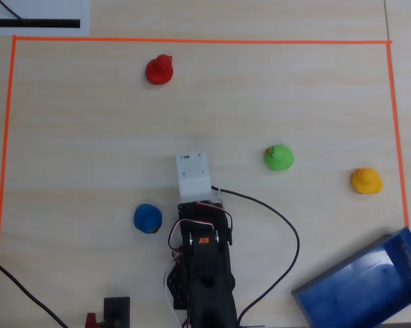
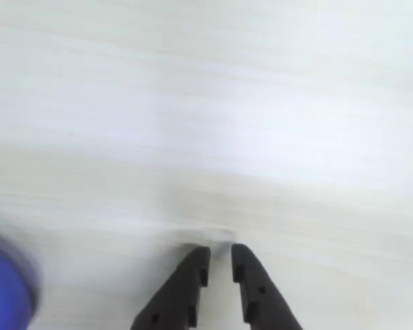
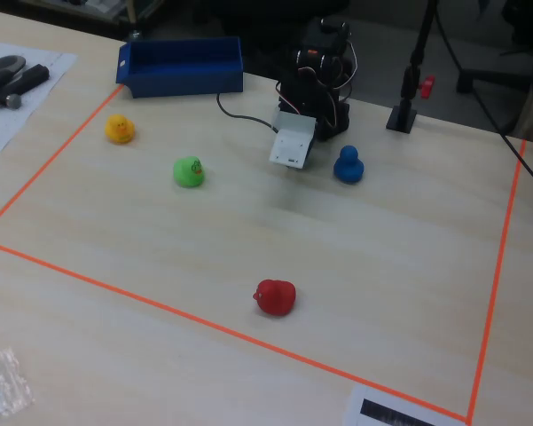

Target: Grasp blue duck and put it into box.

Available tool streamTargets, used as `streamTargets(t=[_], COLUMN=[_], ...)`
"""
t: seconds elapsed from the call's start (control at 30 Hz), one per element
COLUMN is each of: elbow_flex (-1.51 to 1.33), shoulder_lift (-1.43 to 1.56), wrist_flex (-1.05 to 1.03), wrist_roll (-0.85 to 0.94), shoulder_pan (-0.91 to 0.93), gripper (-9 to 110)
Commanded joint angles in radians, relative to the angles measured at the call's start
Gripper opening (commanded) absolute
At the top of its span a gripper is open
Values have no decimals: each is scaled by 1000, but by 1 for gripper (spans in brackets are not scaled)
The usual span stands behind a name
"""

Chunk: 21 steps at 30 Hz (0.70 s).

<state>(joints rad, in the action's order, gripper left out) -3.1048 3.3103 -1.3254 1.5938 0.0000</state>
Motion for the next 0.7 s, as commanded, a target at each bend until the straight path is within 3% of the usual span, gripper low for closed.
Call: streamTargets(t=[0.0,0.17,0.33,0.53,0.67], elbow_flex=[-6,160,485,733,779], shoulder_lift=[2,-132,-339,-511,-545], wrist_flex=[-21,-74,-284,-354,-341], wrist_roll=[-2,15,71,86,58], shoulder_pan=[8,-44,-193,-287,-393], gripper=[0,0,1,24,33])
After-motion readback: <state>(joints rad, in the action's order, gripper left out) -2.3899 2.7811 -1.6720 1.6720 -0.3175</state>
